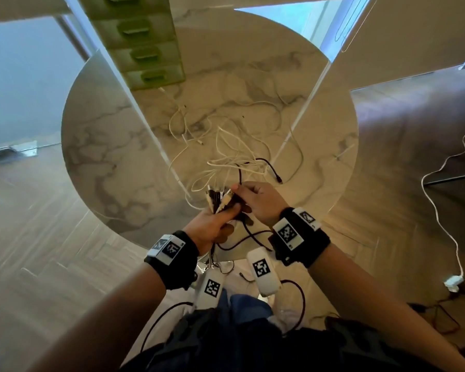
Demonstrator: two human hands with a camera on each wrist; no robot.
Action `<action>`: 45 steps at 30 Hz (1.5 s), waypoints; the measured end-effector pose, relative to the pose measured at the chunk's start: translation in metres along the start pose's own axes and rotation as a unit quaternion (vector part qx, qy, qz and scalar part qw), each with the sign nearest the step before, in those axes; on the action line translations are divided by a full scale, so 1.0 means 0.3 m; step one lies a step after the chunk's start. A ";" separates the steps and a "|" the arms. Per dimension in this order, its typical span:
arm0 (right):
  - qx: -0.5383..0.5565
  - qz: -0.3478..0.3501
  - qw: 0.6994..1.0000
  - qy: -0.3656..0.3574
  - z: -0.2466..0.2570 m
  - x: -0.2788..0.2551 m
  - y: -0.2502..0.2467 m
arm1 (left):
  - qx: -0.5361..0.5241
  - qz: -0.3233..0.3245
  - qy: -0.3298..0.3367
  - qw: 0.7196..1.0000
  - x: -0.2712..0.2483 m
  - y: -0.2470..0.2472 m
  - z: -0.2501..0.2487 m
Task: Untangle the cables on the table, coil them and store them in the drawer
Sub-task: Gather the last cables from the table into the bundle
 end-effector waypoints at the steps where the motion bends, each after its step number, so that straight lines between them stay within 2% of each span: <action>1: 0.030 -0.006 0.999 0.010 0.001 0.001 -0.004 | 0.006 -0.027 0.000 1.000 0.006 -0.008 0.001; 2: 0.048 -0.016 0.999 0.011 -0.006 0.007 -0.010 | 0.017 -0.055 -0.002 0.998 0.012 -0.016 0.001; 4: -0.009 -0.055 0.998 -0.010 -0.024 0.014 -0.031 | 0.048 -0.091 0.006 0.995 0.031 -0.027 0.009; 6: -0.069 -0.096 0.992 -0.035 -0.039 0.014 -0.060 | 0.048 -0.100 0.024 0.994 0.049 -0.020 0.018; 10: -0.080 -0.164 0.981 -0.060 -0.051 -0.023 -0.133 | -0.011 -0.097 0.038 0.995 0.068 -0.028 0.008; 13: -0.153 -0.092 0.984 -0.022 -0.084 -0.052 -0.108 | -0.054 -0.049 0.031 0.997 0.097 -0.022 -0.008; 15: -0.218 -0.047 0.975 -0.010 -0.123 -0.070 -0.081 | -0.082 -0.031 0.020 0.996 0.120 -0.012 -0.016; 18: -0.296 -0.042 0.953 -0.040 -0.164 -0.114 -0.069 | -0.118 -0.032 0.004 0.992 0.148 -0.008 -0.016; 21: -0.289 -0.048 0.953 -0.072 -0.206 -0.161 -0.081 | -0.141 -0.045 0.004 0.989 0.160 -0.010 -0.007; 24: -0.311 -0.025 0.945 -0.100 -0.279 -0.209 -0.077 | -0.192 -0.058 0.022 0.979 0.172 -0.026 -0.015; 27: -0.357 -0.021 0.933 -0.034 -0.386 -0.225 -0.107 | -0.204 -0.072 0.046 0.975 0.175 -0.052 -0.042; 30: -0.428 -0.023 0.903 0.020 -0.425 -0.198 -0.133 | -0.156 -0.071 0.053 0.984 0.157 -0.036 -0.046; 31: -0.425 -0.029 0.905 0.015 -0.402 -0.186 -0.129 | -0.140 -0.074 0.052 0.986 0.152 -0.026 -0.039; 34: -0.313 -0.061 0.947 -0.025 -0.257 -0.155 -0.083 | -0.095 -0.076 0.057 0.991 0.149 0.005 -0.013; 36: -0.246 -0.072 0.966 -0.022 -0.179 -0.126 -0.045 | -0.069 -0.080 0.059 0.993 0.146 0.020 -0.003; 38: -0.213 -0.086 0.973 -0.013 -0.150 -0.087 -0.025 | -0.051 -0.084 0.054 0.994 0.139 0.023 -0.002; 42: -0.194 -0.108 0.975 -0.008 -0.165 -0.065 -0.045 | -0.022 -0.033 0.044 0.998 0.145 0.011 -0.003; 45: -0.188 -0.126 0.974 -0.021 -0.180 -0.077 -0.072 | 0.013 -0.032 0.038 0.999 0.163 -0.017 0.007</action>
Point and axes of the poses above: each hand's wrist, its own x-axis towards the middle knuckle, its own y-axis out of the palm, z = x × y, the point moved 6 cm from there along x, towards the middle knuckle, and after that the axes turned 5 degrees about y, right-handed, at the moved point
